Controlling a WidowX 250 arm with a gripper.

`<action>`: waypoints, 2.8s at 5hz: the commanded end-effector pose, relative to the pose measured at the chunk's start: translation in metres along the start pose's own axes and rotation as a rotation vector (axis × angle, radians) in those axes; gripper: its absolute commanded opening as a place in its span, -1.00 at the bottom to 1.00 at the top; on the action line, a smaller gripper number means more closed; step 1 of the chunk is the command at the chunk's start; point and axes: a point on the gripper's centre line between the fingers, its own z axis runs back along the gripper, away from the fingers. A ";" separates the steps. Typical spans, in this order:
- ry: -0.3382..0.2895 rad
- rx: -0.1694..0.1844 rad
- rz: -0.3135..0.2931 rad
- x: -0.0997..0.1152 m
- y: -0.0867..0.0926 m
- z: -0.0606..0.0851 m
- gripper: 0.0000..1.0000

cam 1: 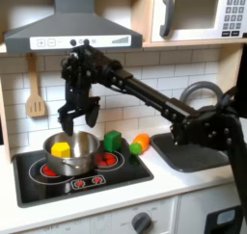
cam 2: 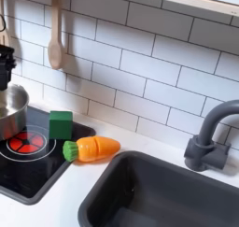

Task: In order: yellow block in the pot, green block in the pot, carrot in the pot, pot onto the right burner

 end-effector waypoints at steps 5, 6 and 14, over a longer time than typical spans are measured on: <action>0.011 -0.015 -0.062 -0.033 -0.097 -0.011 1.00; -0.015 -0.018 0.046 -0.033 -0.095 -0.014 1.00; -0.006 0.004 0.146 -0.010 -0.085 -0.049 1.00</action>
